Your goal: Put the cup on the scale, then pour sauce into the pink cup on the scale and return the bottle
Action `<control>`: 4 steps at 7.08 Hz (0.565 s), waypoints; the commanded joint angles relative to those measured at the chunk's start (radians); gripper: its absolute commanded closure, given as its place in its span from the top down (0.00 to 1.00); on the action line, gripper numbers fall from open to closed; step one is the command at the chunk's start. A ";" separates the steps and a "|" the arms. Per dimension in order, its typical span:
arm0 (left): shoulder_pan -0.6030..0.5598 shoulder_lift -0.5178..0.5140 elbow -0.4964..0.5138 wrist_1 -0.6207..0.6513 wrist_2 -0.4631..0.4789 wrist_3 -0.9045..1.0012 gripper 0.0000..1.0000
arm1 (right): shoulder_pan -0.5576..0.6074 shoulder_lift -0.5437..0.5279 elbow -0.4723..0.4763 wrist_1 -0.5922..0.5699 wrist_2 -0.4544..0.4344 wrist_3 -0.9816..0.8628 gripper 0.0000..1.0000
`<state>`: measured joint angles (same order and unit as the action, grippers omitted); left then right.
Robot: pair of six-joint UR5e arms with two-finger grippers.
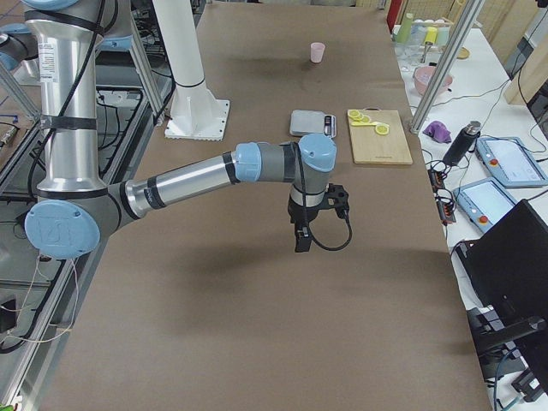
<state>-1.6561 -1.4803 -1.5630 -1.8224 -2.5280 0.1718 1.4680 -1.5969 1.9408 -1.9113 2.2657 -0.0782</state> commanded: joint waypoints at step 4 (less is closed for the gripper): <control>0.001 0.009 0.000 -0.035 -0.005 0.000 0.98 | 0.000 0.000 0.000 0.000 0.000 0.000 1.00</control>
<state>-1.6559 -1.4718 -1.5627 -1.8517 -2.5312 0.1723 1.4680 -1.5969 1.9412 -1.9119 2.2657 -0.0782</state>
